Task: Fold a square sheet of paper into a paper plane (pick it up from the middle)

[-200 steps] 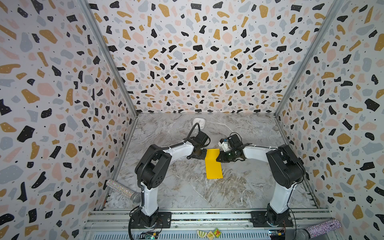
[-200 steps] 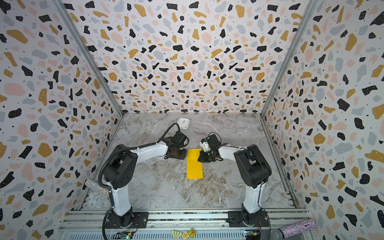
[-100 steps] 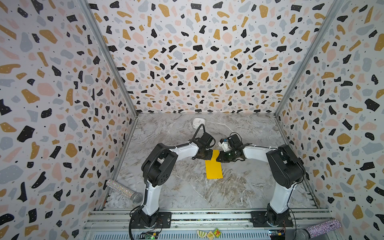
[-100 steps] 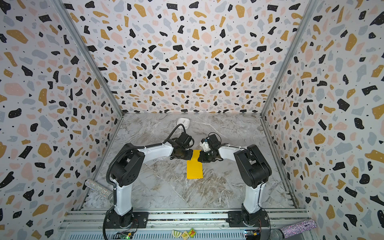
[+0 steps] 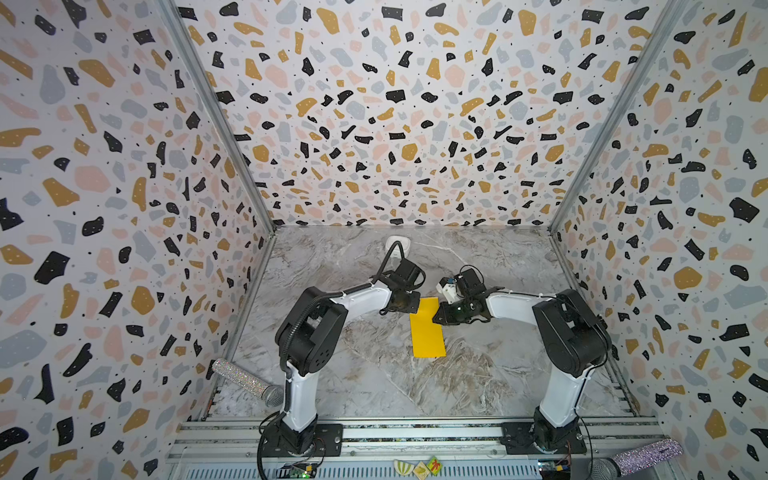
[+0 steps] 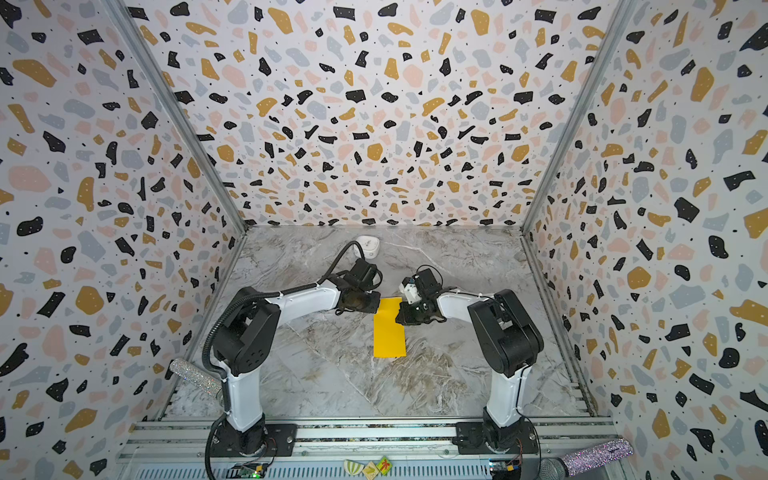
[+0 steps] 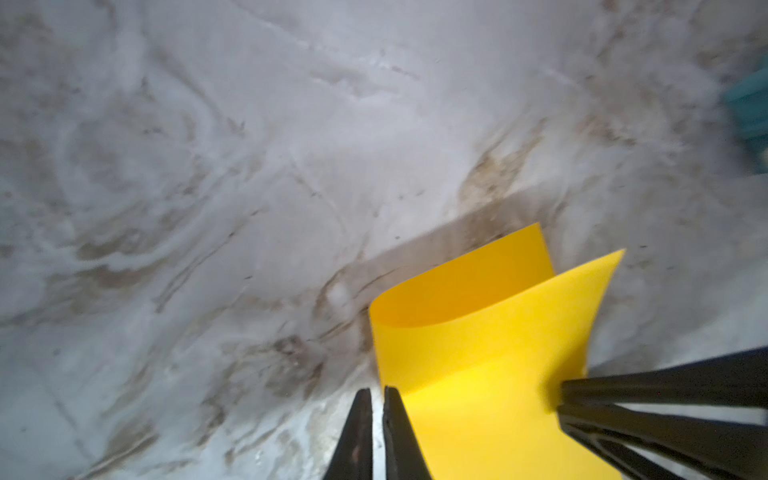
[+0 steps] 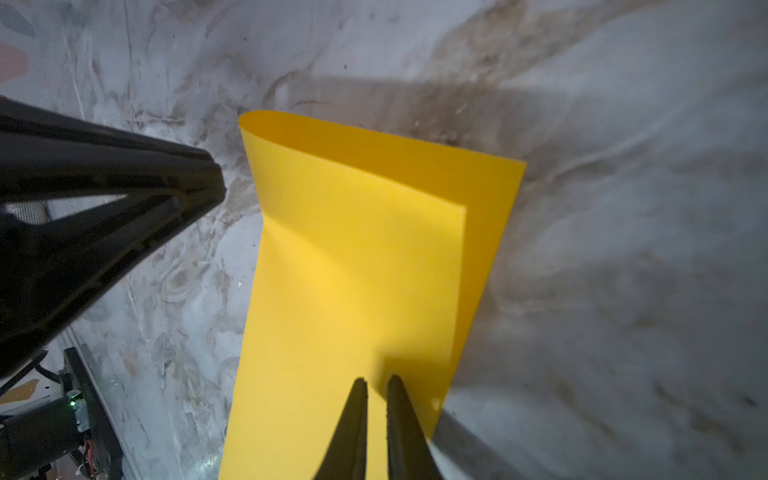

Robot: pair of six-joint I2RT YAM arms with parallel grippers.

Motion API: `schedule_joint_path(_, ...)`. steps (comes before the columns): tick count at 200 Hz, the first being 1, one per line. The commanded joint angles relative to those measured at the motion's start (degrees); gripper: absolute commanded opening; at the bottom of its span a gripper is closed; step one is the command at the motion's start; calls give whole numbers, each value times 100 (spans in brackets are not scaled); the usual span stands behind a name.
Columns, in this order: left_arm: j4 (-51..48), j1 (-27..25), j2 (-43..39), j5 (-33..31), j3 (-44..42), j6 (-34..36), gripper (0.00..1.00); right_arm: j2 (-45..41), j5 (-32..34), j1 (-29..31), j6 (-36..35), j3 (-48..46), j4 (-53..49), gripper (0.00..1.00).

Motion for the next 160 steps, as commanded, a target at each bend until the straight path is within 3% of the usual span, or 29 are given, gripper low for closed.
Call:
schedule_joint_path(1,265,-25,41,499,71,-67,11,297,862,-70,-84,-291,-530,14)
schedule_joint_path(37,70,-28,349,272,246,-36,10,315,844,-73,-83,-297,-524,14)
schedule_joint_path(95,-349,69,350,-912,83,-35,10,321,872,-72,-81,-310,-506,14)
schedule_joint_path(120,-324,124,272,-837,215,64,9,315,868,-74,-75,-313,-501,14)
schedule_joint_path(160,225,128,68,124,198,117,10,304,890,-77,-74,-317,-519,14)
